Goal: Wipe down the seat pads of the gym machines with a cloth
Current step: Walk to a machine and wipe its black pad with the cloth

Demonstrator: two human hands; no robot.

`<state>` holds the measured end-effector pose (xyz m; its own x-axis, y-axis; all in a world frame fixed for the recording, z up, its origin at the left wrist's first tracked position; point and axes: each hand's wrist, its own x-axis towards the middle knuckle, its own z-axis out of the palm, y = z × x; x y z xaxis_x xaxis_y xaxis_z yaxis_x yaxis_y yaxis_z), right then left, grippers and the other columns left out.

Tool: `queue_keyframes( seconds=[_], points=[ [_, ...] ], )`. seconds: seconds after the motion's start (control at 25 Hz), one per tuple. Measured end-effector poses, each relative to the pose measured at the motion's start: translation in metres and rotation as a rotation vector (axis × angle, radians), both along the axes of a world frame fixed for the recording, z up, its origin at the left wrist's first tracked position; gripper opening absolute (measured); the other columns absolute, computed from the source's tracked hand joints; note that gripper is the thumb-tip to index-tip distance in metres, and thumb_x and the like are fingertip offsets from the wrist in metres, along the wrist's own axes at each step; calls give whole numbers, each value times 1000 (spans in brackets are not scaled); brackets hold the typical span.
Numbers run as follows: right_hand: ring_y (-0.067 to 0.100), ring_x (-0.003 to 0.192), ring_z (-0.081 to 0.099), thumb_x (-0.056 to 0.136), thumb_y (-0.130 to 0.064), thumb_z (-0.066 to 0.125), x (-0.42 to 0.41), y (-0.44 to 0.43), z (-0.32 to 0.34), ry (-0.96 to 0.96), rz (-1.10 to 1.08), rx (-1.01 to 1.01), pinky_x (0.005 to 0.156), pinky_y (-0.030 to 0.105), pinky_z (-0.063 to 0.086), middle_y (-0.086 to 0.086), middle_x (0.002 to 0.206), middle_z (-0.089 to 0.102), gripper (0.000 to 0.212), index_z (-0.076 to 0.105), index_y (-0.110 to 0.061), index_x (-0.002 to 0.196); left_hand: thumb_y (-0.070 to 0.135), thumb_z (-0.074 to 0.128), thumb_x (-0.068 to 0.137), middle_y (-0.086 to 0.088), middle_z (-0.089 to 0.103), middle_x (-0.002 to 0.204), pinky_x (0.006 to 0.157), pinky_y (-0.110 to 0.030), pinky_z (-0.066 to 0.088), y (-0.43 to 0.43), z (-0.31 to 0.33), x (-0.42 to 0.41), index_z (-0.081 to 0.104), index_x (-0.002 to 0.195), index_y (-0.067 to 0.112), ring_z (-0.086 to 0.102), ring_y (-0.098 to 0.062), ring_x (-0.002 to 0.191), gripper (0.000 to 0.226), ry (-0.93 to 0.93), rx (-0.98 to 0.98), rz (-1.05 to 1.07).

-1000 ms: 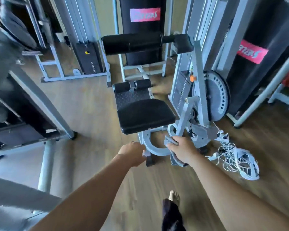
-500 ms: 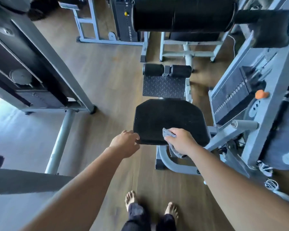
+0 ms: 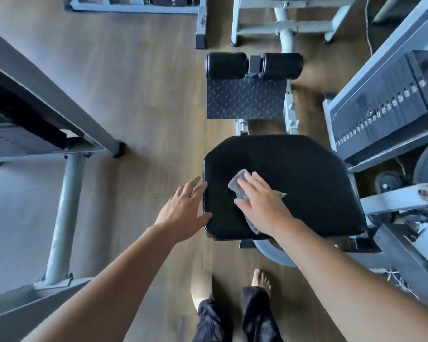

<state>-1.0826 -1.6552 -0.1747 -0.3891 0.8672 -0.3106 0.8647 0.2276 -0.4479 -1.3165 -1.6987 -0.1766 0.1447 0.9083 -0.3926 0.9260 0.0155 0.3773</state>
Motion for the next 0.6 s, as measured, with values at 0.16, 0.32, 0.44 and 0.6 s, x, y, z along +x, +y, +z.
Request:
queue_keyframes(
  seconds=[0.16, 0.32, 0.44, 0.6],
  points=[
    [19, 157, 7, 105, -45, 18, -5, 20, -46, -158, 160, 176, 127, 40, 11, 2, 169, 12, 63, 25, -13, 159, 63, 55, 93, 20, 1, 170, 118, -36, 36, 6, -24, -15, 4, 164, 31, 18, -10, 151, 94, -42, 0, -53],
    [18, 157, 1, 107, -42, 16, -34, 98, -61, -206, 95, 187, 128, 41, 6, -2, 170, 5, 58, 13, -22, 161, 67, 51, 92, 26, -1, 168, 115, -32, 38, 3, -35, -17, 1, 164, 34, 18, -6, 149, 94, -71, 35, -45],
    [20, 157, 1, 108, -41, 18, -39, 92, -57, -214, 92, 206, 127, 46, 10, -1, 171, 5, 56, 11, -26, 162, 68, 51, 92, 26, -2, 169, 116, -32, 38, 2, -35, -17, 2, 164, 34, 17, -5, 150, 94, -96, 42, -36],
    [18, 157, -3, 108, -44, 16, -11, 3, -39, -248, 240, 183, 127, 42, 8, -1, 171, -1, 58, 11, -24, 162, 69, 53, 90, 28, 0, 168, 114, -32, 41, 4, -35, -20, 5, 164, 35, 17, -3, 149, 95, -110, 54, -37]
  ],
)
